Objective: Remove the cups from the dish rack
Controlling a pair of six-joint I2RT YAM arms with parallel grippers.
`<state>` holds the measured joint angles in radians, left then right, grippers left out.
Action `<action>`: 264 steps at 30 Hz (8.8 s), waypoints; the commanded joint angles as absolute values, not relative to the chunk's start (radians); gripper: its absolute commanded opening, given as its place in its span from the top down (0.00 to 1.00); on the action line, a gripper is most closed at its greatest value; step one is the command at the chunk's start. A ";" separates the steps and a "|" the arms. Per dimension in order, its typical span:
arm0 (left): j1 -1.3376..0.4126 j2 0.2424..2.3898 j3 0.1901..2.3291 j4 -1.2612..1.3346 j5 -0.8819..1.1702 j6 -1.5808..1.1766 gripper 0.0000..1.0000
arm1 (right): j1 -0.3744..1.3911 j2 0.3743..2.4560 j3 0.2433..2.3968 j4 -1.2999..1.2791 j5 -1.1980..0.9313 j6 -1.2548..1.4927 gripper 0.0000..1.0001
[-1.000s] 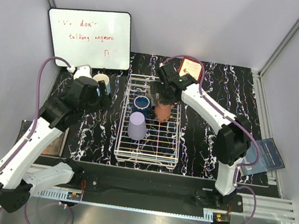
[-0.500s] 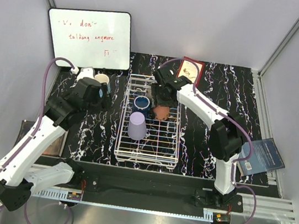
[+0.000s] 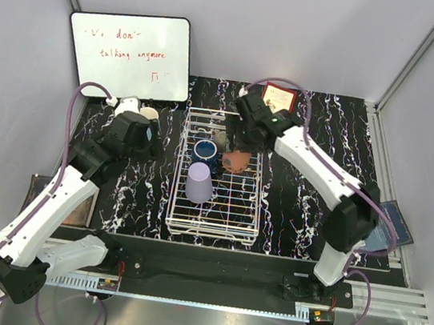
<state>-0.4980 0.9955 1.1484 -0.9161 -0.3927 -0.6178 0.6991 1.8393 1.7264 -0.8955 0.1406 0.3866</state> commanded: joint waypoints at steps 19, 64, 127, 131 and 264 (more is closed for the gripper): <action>-0.485 0.868 0.838 0.051 0.242 -0.877 0.16 | 0.391 1.028 0.905 0.328 -0.719 1.159 1.00; -0.816 1.094 0.984 0.113 0.221 -0.868 1.00 | 0.400 1.091 0.912 0.273 -0.795 1.069 0.40; 0.129 1.994 1.726 -0.842 -0.037 -0.508 1.00 | 0.397 1.166 1.250 -0.956 0.061 0.466 0.00; 0.129 2.022 1.723 -0.838 -0.025 -0.506 1.00 | 0.399 1.178 1.246 -0.953 0.045 0.474 0.00; -0.282 0.923 0.888 -0.775 -0.219 -0.594 0.16 | 0.790 2.072 1.904 -0.831 0.198 0.311 0.00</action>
<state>-0.2771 0.9253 0.8886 -0.8150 -0.2306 -0.5957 0.7891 2.0590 1.8839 -0.8322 0.2161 0.3122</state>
